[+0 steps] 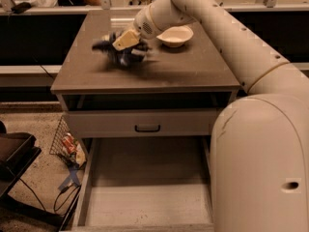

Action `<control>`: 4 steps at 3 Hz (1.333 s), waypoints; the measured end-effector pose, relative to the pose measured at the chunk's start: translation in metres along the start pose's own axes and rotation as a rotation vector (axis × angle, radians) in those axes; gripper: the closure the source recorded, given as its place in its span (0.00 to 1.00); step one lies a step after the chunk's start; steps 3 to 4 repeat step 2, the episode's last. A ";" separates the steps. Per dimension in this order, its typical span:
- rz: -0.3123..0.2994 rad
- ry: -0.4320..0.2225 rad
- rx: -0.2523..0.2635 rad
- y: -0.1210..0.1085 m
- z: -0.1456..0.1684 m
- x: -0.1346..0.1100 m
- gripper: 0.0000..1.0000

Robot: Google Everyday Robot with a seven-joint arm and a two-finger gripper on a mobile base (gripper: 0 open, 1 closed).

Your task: Pick blue chip bag from middle drawer and place on counter

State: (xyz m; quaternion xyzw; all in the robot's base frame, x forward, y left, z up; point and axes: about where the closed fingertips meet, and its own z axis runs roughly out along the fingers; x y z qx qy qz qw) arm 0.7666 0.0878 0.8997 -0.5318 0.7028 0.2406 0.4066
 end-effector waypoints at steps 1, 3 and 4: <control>0.000 0.001 -0.005 0.001 0.003 0.000 0.00; 0.000 0.001 -0.005 0.001 0.003 0.000 0.00; 0.000 0.001 -0.005 0.001 0.003 0.000 0.00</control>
Offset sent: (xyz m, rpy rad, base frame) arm -0.0003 0.0028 -0.0022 -0.0004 0.0033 0.0041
